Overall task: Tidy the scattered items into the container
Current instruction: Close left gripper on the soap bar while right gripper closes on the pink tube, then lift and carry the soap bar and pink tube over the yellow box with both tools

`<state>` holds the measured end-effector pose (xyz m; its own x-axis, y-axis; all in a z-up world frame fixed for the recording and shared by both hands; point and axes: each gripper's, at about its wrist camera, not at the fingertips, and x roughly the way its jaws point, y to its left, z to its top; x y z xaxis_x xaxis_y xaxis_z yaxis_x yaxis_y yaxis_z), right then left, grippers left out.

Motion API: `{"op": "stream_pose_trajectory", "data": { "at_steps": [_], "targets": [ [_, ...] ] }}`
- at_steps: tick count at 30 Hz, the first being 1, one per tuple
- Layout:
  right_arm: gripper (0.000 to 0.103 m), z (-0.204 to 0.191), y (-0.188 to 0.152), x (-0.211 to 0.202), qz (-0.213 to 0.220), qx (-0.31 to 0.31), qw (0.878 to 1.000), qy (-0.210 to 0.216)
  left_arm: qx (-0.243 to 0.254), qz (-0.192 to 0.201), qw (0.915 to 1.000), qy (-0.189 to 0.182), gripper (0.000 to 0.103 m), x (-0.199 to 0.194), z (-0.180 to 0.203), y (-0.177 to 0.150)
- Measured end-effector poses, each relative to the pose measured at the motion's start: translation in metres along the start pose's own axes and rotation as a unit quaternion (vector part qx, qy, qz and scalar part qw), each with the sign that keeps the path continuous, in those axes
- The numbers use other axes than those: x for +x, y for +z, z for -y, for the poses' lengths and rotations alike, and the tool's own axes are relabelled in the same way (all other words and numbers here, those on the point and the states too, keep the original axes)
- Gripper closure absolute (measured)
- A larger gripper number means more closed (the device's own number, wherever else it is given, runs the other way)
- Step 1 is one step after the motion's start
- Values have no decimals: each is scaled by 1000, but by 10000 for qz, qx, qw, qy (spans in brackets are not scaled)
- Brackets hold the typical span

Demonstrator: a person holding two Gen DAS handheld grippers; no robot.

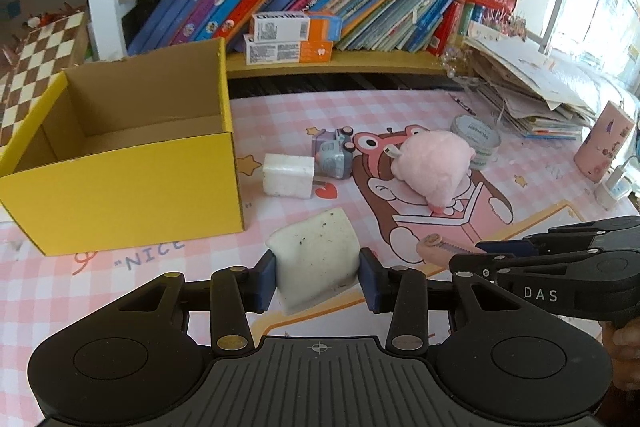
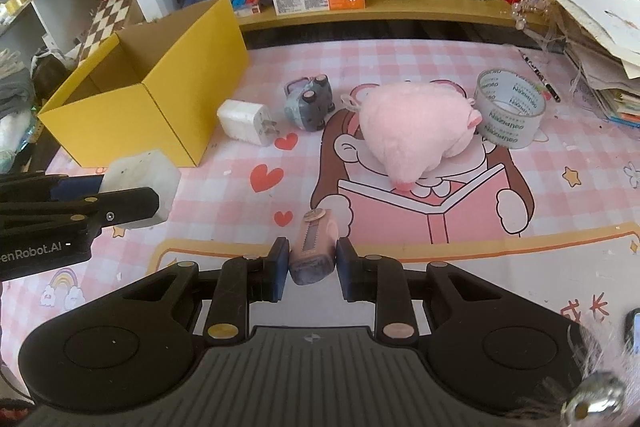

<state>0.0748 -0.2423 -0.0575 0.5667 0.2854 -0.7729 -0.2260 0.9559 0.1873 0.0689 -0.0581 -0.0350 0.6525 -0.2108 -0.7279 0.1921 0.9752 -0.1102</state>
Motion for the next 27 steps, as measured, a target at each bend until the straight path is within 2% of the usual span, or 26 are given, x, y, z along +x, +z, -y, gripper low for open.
{"op": "stream_pose_trajectory", "data": {
  "at_steps": [14,27],
  "targets": [
    [79,-11,-7,-23,242,-69,9997,-71,87,313,9995,-56,63,-27,1,-9],
    [79,-38,-21,-45,320,118,9982,-498,336,358,9972,-559,63,-42,-13,-14]
  ]
}}
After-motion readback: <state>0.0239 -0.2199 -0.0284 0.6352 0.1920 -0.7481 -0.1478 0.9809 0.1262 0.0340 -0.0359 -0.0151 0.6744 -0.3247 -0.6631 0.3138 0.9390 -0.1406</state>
